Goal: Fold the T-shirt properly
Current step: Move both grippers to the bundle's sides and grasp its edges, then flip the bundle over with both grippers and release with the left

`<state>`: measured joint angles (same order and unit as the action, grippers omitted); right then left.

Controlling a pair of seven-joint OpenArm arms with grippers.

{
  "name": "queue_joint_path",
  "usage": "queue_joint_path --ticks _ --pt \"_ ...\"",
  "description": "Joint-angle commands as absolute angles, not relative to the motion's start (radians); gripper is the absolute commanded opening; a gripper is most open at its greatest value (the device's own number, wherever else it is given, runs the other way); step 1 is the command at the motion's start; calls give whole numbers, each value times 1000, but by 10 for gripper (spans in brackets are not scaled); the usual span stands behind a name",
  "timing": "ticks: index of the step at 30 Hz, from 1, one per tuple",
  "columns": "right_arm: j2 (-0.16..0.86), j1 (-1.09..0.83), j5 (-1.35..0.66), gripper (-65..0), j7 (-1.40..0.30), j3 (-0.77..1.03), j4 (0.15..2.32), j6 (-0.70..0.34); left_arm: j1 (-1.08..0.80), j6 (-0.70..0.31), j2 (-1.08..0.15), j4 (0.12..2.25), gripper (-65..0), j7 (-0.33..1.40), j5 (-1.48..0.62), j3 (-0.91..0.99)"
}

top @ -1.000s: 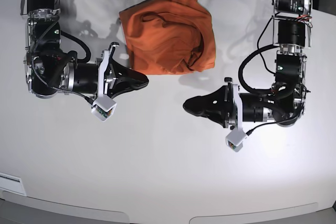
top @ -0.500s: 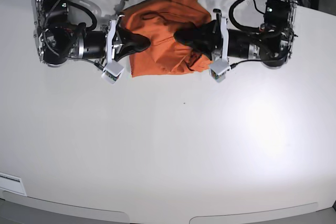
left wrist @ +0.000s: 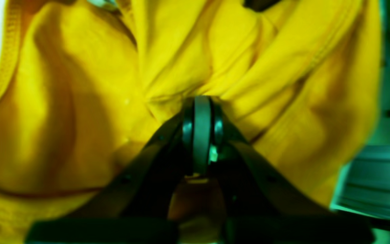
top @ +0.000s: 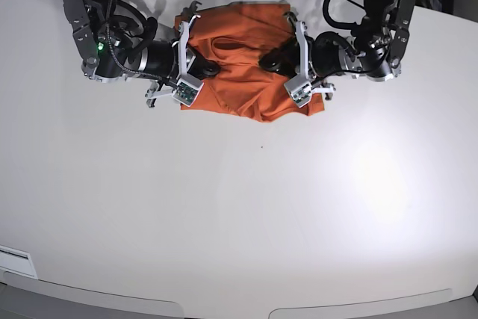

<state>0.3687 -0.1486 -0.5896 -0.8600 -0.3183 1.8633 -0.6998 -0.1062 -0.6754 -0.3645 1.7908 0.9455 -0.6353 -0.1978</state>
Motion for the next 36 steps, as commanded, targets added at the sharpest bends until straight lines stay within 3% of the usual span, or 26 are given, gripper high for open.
queue_joint_path --ticks 1,8,18,24,27,33,36 --pt "377 -138 -560 -650 -851 -315 1876 -698 -81 -654 -368 1793 -650 918 -606 -224" --pt "377 -126 -379 -650 -756 -314 1876 -645 20 -570 -321 1686 -650 837 -482 -382" --pt "377 -6 -272 -650 -727 -313 1876 -479 142 -556 -236 1597 -650 853 -448 -381" --pt "377 67 -363 -650 -804 -313 1884 -478 183 -570 -236 1604 -650 872 -450 -359" --pt "377 66 -438 -601 -836 -313 1910 -488 187 -613 -236 1618 -650 896 -473 -344" --pt "377 66 -588 -598 -839 -313 1935 -626 234 -636 -239 1663 -650 974 -535 -320" --pt "376 66 -641 -528 -839 -313 1935 -667 243 -636 -239 1666 -650 977 -593 -271"
